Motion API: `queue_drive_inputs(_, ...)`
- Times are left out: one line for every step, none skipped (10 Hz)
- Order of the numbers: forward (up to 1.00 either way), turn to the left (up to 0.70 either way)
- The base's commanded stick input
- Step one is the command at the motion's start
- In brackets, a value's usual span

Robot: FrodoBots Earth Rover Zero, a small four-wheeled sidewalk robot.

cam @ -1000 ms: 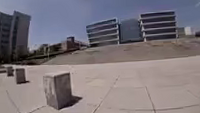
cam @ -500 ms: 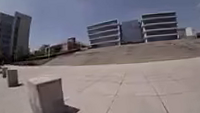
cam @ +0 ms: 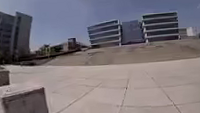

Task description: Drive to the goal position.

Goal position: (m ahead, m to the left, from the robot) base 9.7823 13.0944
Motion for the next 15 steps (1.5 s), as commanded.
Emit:
queue_drive_inputs(0.70, 0.00)
queue_drive_inputs(0.70, 0.00)
queue_drive_inputs(0.70, 0.00)
queue_drive_inputs(0.70, 0.04)
queue_drive_inputs(0.70, 0.19)
queue_drive_inputs(0.70, 0.35)
queue_drive_inputs(0.70, 0.35)
queue_drive_inputs(0.70, 0.35)
queue_drive_inputs(0.70, 0.35)
queue_drive_inputs(0.70, 0.35)
queue_drive_inputs(0.70, 0.35)
queue_drive_inputs(0.70, 0.35)
queue_drive_inputs(0.70, 0.33)
queue_drive_inputs(0.70, 0.11)
queue_drive_inputs(0.70, 0.00)
